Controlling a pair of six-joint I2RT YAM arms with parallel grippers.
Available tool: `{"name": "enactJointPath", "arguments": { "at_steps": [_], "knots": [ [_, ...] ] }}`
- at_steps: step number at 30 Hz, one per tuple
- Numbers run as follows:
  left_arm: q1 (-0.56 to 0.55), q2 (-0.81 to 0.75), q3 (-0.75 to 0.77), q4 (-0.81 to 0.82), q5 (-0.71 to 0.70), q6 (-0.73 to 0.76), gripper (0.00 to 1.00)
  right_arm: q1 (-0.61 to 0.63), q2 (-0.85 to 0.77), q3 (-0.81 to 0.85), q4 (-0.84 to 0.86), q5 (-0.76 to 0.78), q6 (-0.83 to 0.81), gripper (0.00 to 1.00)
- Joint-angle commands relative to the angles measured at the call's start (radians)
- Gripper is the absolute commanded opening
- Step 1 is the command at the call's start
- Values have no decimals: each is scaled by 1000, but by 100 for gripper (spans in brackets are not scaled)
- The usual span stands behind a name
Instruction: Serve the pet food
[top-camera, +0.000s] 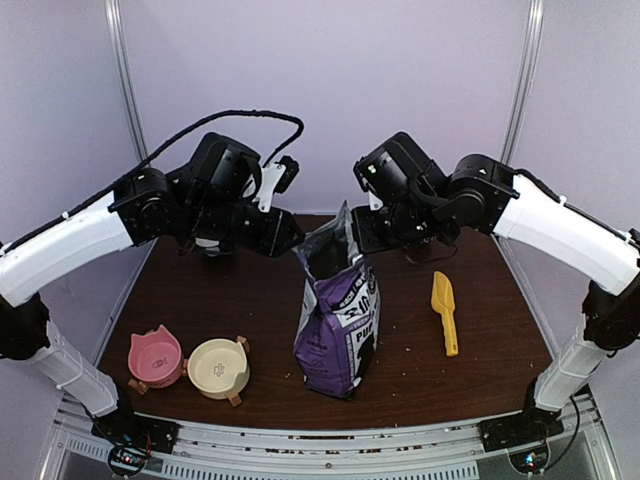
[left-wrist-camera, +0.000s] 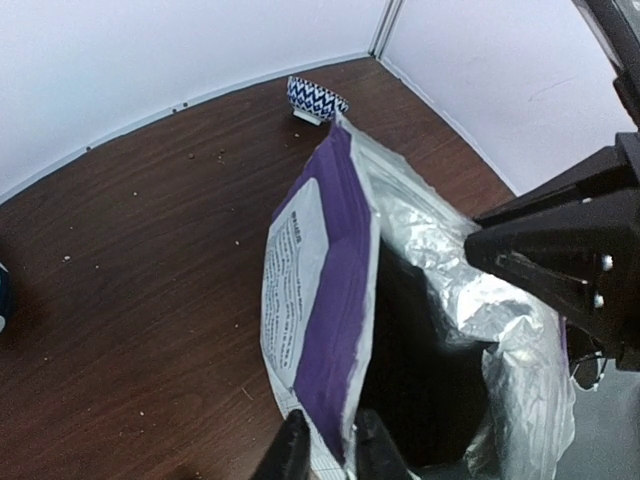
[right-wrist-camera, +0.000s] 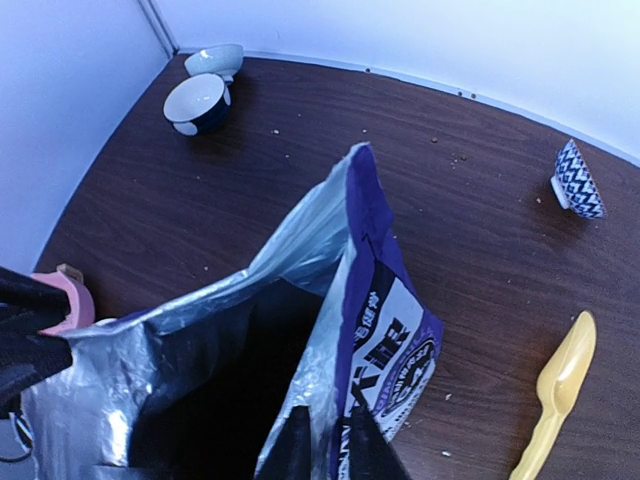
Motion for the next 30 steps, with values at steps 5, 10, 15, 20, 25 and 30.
{"name": "enactJointPath", "arguments": {
  "at_steps": [5,10,15,20,25,30],
  "knots": [
    [18,35,15,18,-12,9,0,-50,7,37,-9,27,-8,0],
    [36,91,69,77,13,49,0,-120,1,67,-5,19,-60,0],
    [77,156,135,163,33,88,0,-215,12,91,35,-27,-119,0],
    [127,207,172,237,85,111,3,-282,32,87,94,-93,-157,0],
    [131,190,175,240,127,131,46,-295,41,113,83,-135,-164,0],
    [131,12,3,235,64,83,82,-295,-28,70,107,-194,-154,45]
  ]
}}
